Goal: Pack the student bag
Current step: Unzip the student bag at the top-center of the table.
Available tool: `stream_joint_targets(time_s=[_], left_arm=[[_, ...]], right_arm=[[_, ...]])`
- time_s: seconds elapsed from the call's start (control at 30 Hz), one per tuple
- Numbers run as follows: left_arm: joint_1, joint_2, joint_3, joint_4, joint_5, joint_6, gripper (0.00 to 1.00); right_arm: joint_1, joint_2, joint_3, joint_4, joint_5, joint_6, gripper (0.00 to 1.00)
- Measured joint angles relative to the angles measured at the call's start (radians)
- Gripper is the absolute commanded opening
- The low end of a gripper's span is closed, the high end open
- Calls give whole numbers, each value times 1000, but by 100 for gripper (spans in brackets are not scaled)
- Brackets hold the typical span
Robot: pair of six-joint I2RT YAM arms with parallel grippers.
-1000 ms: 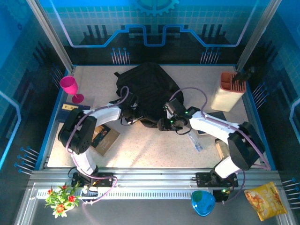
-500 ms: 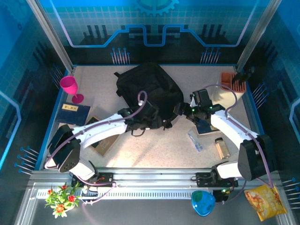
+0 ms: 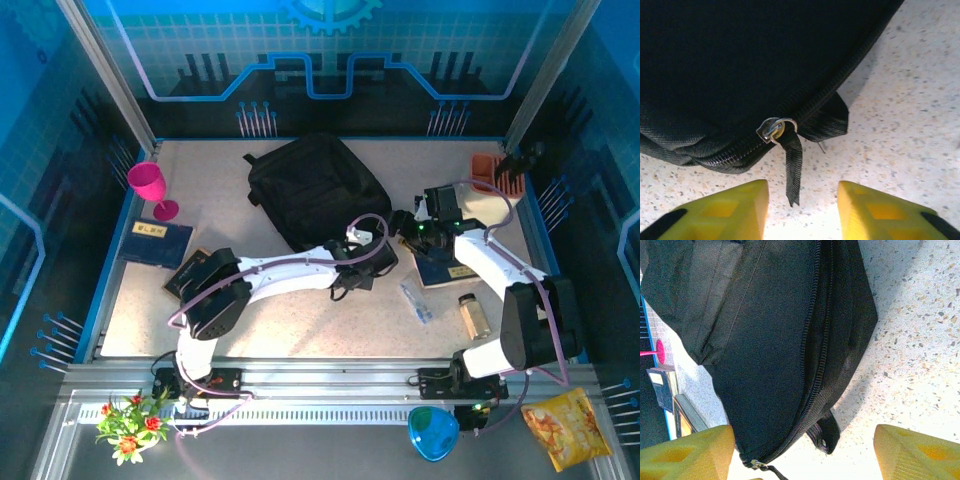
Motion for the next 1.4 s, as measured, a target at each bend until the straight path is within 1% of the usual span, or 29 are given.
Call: stream_joint_targets(time_s=[0.33, 0.67, 0.8, 0.97, 1.1, 1.23, 1.3, 1.4], left_arm=[[0, 79, 60, -37, -99, -9, 28], [0, 110, 69, -37, -131, -26, 15], [0, 110, 69, -32, -132, -28, 0], [0, 108, 66, -26, -127, -24, 0], [9, 59, 24, -10, -63, -24, 0], [35, -33, -36, 10, 32, -24, 0], [53, -69, -55, 27, 80, -24, 0], [78, -101, -83, 52, 145, -26, 0]], right_arm=[[-10, 0, 0, 14, -21, 8, 72], [-19, 11, 0, 16, -25, 23, 71], [-19, 21, 0, 16, -25, 34, 70], [-19, 45, 3, 16, -29, 46, 69], [-10, 90, 12, 14, -28, 74, 68], [18, 152, 42, 13, -22, 106, 63], [36, 185, 65, 13, -16, 118, 58], [58, 240, 106, 10, 0, 130, 45]])
